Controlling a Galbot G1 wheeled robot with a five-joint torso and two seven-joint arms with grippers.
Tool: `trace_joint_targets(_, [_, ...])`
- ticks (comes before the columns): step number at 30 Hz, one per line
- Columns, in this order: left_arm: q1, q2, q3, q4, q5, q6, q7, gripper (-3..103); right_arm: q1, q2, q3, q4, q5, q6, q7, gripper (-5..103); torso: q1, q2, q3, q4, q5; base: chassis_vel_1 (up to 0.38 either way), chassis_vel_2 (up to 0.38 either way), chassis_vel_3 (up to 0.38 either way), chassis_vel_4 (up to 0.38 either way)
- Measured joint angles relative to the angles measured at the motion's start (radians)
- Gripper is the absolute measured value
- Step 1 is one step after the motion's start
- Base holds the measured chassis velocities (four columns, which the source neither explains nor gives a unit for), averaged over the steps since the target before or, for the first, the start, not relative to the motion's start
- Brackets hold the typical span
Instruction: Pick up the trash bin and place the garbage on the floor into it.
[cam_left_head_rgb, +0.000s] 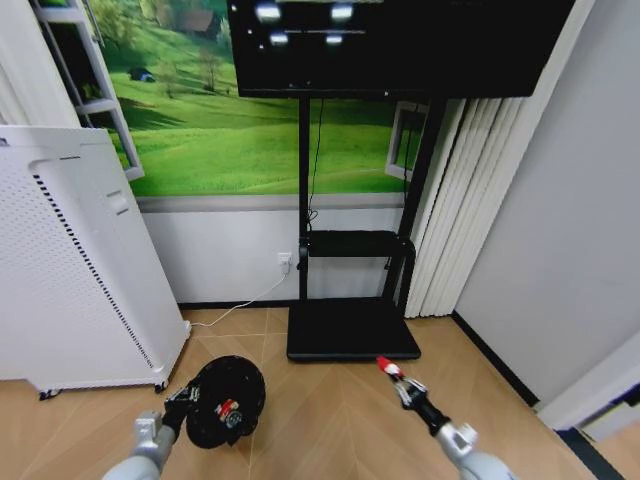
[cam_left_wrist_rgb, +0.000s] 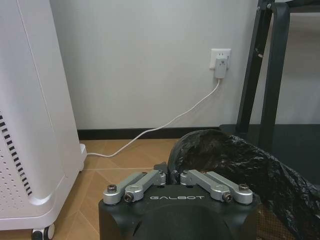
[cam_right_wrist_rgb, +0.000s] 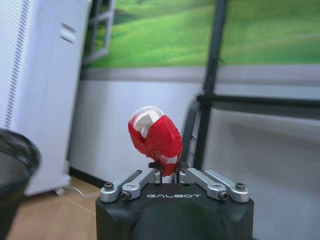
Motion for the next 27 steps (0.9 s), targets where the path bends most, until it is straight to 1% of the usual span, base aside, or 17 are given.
trace_joint_targets(3, [0.0, 0.002, -0.01, -0.002, -0.006, 0.002, -0.005, 7, 0.152, 0.002, -0.186, 0.047, 0.0, -0.019, 0.038, 12, 0.0, 0.0, 0.0, 0.0, -0.0001, 0.0, 0.0, 0.0, 0.0])
trace_joint_targets(4, [0.0, 0.002, -0.01, -0.002, -0.006, 0.002, -0.005, 7, 0.152, 0.002, -0.186, 0.047, 0.0, -0.019, 0.038, 12, 0.0, 0.0, 0.0, 0.0, -0.0001, 0.0, 0.0, 0.0, 0.0])
trace_joint_targets(5, [0.0, 0.002, -0.012, -0.003, -0.007, 0.003, -0.006, 7, 0.196, 0.012, -0.238, 0.054, 0.001, -0.024, 0.049, 12, 0.0, 0.0, 0.0, 0.0, 0.0, 0.0, 0.0, 0.0, 0.0])
trace_joint_targets(6, [0.0, 0.002, -0.012, -0.003, -0.007, 0.003, -0.006, 7, 0.196, 0.012, -0.238, 0.054, 0.001, -0.024, 0.049, 12, 0.0, 0.0, 0.0, 0.0, 0.0, 0.0, 0.0, 0.0, 0.0])
trace_joint_targets(8, [0.0, 0.002, -0.014, -0.003, -0.009, 0.006, -0.008, 7, 0.33, 0.045, -0.383, 0.068, 0.011, -0.039, 0.075, 12, 0.0, 0.0, 0.0, -0.0001, 0.0, 0.0, 0.0, 0.0, 0.0])
trace_joint_targets(9, [0.0, 0.002, -0.014, -0.003, -0.009, 0.006, -0.008, 7, 0.33, 0.045, -0.383, 0.068, 0.011, -0.039, 0.075, 12, 0.0, 0.0, 0.0, -0.0001, 0.0, 0.0, 0.0, 0.0, 0.0])
trace_joint_targets(11, [0.001, -0.002, -0.017, -0.002, -0.009, 0.008, -0.01, 7, 0.454, 0.088, -0.508, 0.05, 0.019, -0.045, 0.101, 12, 0.0, 0.0, 0.0, -0.0001, -0.0002, 0.0, 0.0, 0.0, 0.0])
trace_joint_targets(12, [0.001, -0.002, -0.017, -0.002, -0.009, 0.008, -0.01, 7, 0.454, 0.088, -0.508, 0.05, 0.019, -0.045, 0.101, 12, 0.0, 0.0, 0.0, -0.0001, -0.0002, 0.0, 0.0, 0.0, 0.0])
trace_joint_targets(13, [0.006, -0.008, -0.023, -0.003, -0.008, 0.009, -0.012, 7, 0.513, 0.119, -0.572, 0.027, 0.025, -0.046, 0.111, 12, 0.0, 0.0, 0.0, 0.0009, -0.0001, 0.0, 0.0, 0.0, 0.0])
trace_joint_targets(14, [0.006, -0.008, -0.023, -0.003, -0.008, 0.009, -0.012, 7, 0.513, 0.119, -0.572, 0.027, 0.025, -0.046, 0.111, 12, 0.0, 0.0, 0.0, 0.0009, -0.0001, 0.0, 0.0, 0.0, 0.0])
trace_joint_targets(15, [0.002, -0.012, -0.024, -0.003, -0.009, 0.011, -0.014, 7, 0.565, 0.15, -0.636, 0.008, 0.032, -0.047, 0.122, 12, 0.0, 0.0, 0.0, 0.0007, -0.0001, 0.0, 0.0, 0.0, 0.0])
trace_joint_targets(16, [-0.002, -0.014, -0.024, -0.003, -0.01, 0.011, -0.015, 7, 0.592, 0.171, -0.672, 0.002, 0.042, -0.052, 0.135, 12, 0.0, 0.0, 0.0, 0.0002, 0.0, 0.0, 0.0, 0.0, 0.0])
trace_joint_targets(17, [-0.002, -0.014, -0.024, -0.003, -0.01, 0.011, -0.015, 7, 0.592, 0.171, -0.672, 0.002, 0.042, -0.052, 0.135, 12, 0.0, 0.0, 0.0, 0.0002, 0.0, 0.0, 0.0, 0.0, 0.0])
trace_joint_targets(22, [-0.004, -0.022, -0.026, 0.0, -0.012, 0.012, -0.015, 7, 0.628, 0.213, -0.751, -0.021, 0.052, -0.058, 0.149, 12, 0.0, 0.0, 0.0, -0.0002, -0.0001, 0.0, 0.0, 0.0, 0.0])
trace_joint_targets(24, [-0.006, -0.024, -0.027, 0.007, -0.012, 0.013, -0.015, 7, 0.65, 0.247, -0.812, -0.061, 0.047, -0.057, 0.149, 12, 0.0, 0.0, 0.0, -0.0002, -0.0001, 0.0, 0.0, 0.0, 0.0])
trace_joint_targets(25, [-0.006, -0.024, -0.027, 0.007, -0.012, 0.013, -0.015, 7, 0.65, 0.247, -0.812, -0.061, 0.047, -0.057, 0.149, 12, 0.0, 0.0, 0.0, -0.0002, -0.0001, 0.0, 0.0, 0.0, 0.0])
trace_joint_targets(27, [-0.018, -0.029, -0.019, 0.014, -0.014, 0.013, -0.017, 7, 0.67, 0.288, -0.862, -0.098, 0.051, -0.054, 0.157, 12, 0.0, 0.0, 0.0, 0.0002, 0.0001, 0.0, 0.0, 0.0, 0.0])
